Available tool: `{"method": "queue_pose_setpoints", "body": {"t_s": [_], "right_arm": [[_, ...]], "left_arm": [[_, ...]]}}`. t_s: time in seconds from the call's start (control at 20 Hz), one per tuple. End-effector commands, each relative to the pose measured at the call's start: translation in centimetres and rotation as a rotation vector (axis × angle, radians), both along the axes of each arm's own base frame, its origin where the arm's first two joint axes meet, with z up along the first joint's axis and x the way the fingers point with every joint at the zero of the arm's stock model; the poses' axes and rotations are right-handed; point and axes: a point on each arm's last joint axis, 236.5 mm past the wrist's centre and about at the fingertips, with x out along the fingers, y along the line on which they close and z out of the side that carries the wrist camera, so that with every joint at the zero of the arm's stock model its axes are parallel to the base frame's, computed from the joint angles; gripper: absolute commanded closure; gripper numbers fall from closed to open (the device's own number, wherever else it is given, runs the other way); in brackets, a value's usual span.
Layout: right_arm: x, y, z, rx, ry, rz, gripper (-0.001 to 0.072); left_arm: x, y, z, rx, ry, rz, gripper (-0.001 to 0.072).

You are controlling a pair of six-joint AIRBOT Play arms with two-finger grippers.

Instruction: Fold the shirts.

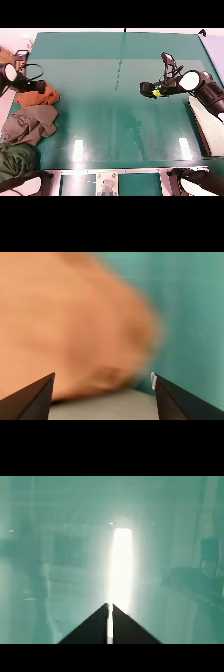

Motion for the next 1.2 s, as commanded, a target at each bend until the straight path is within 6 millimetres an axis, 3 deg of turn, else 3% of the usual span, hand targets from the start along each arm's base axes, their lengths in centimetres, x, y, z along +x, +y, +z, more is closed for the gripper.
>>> {"method": "queue_pose_setpoints", "body": {"t_s": [0.0, 0.15, 0.3, 0.4, 0.45, 0.55, 0.6, 0.75, 0.85, 0.9, 1.0, 1.15], "right_arm": [[0.5, -0.2, -0.3, -0.004, -0.023, -0.010, 0.0630], [0.6, -0.2, -0.3, -0.003, -0.025, -0.011, 0.0630], [0.6, -0.2, -0.3, -0.003, -0.025, -0.011, 0.0630], [0.6, -0.2, -0.3, -0.003, -0.025, -0.011, 0.0631], [0.6, -0.2, -0.3, -0.002, -0.024, -0.011, 0.0632], [0.6, -0.2, -0.3, -0.004, -0.025, -0.008, 0.0644], [0.4, -0.3, -0.2, -0.006, -0.018, -0.006, 0.0676], [-0.3, -1.0, 0.3, -0.019, 0.022, 0.003, 0.0698], [-0.7, -1.7, 1.1, -0.026, 0.018, 0.010, 0.0698], [-0.9, -1.9, 1.6, -0.028, 0.009, 0.011, 0.0698], [-1.4, -2.5, 3.0, -0.032, -0.021, 0.017, 0.0698], [-2.3, -3.2, 5.4, -0.042, -0.077, 0.016, 0.0698]], "left_arm": [[-0.4, 9.0, -3.0, 0.116, 0.039, 0.161, -0.0013], [0.3, 10.9, -7.4, 0.044, 0.054, 0.196, -0.0013], [1.6, 9.0, -10.9, -0.048, 0.067, 0.134, 0.0005], [1.4, 8.1, -11.6, -0.067, 0.095, 0.077, 0.0671], [1.6, 8.0, -10.9, -0.072, 0.095, 0.072, 0.0683], [2.5, 7.5, -7.5, -0.095, 0.080, 0.056, 0.0684], [3.3, 6.7, -4.8, -0.121, 0.052, 0.023, 0.0684], [5.7, 1.0, 5.7, -0.302, -0.133, -0.101, 0.0684], [5.9, -3.4, 12.7, -0.346, -0.268, -0.194, 0.0684], [5.3, -5.9, 15.2, -0.364, -0.308, -0.247, 0.0684], [3.3, -12.7, 18.3, -0.445, -0.333, -0.382, 0.0684], [-1.0, -23.3, 18.6, -0.544, -0.238, -0.622, 0.0684]]}}
